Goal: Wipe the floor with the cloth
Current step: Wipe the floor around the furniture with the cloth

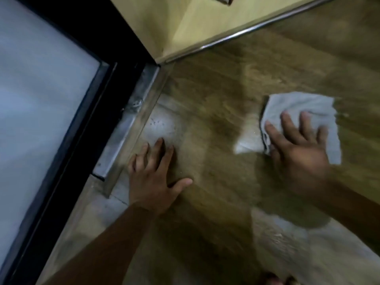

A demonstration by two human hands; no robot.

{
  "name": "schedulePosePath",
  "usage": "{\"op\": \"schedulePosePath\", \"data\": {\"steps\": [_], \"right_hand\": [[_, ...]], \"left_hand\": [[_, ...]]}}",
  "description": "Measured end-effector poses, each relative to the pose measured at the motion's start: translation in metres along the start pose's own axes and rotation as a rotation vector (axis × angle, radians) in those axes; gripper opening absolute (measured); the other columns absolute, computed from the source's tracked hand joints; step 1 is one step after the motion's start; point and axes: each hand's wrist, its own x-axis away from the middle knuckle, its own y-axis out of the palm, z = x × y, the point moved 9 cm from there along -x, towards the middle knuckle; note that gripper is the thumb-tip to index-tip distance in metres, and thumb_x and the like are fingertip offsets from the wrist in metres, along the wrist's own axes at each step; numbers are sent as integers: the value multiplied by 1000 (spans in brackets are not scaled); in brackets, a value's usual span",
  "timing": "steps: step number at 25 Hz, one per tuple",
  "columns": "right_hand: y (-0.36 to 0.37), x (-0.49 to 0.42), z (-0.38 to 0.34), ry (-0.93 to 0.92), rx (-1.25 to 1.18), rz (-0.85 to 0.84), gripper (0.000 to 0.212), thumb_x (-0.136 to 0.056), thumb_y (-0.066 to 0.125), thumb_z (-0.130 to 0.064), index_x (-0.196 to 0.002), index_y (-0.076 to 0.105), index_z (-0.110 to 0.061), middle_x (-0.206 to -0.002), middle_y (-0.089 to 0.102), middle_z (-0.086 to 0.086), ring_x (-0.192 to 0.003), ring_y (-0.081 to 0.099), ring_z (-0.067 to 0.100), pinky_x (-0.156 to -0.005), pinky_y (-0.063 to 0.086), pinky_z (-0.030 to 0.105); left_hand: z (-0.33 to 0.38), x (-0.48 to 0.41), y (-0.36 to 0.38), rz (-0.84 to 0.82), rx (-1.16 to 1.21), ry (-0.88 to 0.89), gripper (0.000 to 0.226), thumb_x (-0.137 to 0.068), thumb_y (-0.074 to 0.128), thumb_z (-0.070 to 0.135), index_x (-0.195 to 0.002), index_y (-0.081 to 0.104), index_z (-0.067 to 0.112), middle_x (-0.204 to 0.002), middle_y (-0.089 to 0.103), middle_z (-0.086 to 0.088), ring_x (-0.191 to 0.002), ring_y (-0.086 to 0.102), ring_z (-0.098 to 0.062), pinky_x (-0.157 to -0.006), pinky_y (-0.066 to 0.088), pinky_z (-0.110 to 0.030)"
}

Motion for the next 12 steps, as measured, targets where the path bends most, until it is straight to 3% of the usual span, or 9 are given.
{"op": "schedulePosePath", "data": {"steps": [2,5,8,12], "right_hand": [[10,-16,-63,-247,38,-29,53,-97,31,-42,-149,33,-30,-160,22,10,-146,10,48,-110,10,73],[18,-58,-161,-491,203,-25,54,-99,25,-43,-152,20,-36,-164,7,4,-148,-3,43,-111,4,70],[22,-98,-223,-559,225,-57,53,-100,29,-44,-151,18,-38,-164,5,0,-149,-5,39,-113,0,67],[25,-110,-236,-564,189,-67,52,-101,32,-43,-151,20,-41,-164,3,-3,-148,-8,38,-111,-6,66]], "left_hand": [[-6,0,8,123,32,63,95,-77,39,88,-151,35,29,-163,26,-3,-145,28,-39,-113,22,-58],[-10,4,7,237,65,86,93,-76,41,88,-147,44,30,-160,34,-3,-144,32,-38,-115,21,-59],[-8,-1,9,205,52,78,92,-76,41,88,-147,46,29,-158,37,-4,-143,33,-39,-113,21,-58],[-9,-1,12,137,8,79,92,-78,38,85,-148,43,27,-156,38,-8,-142,31,-42,-112,22,-62]]}}
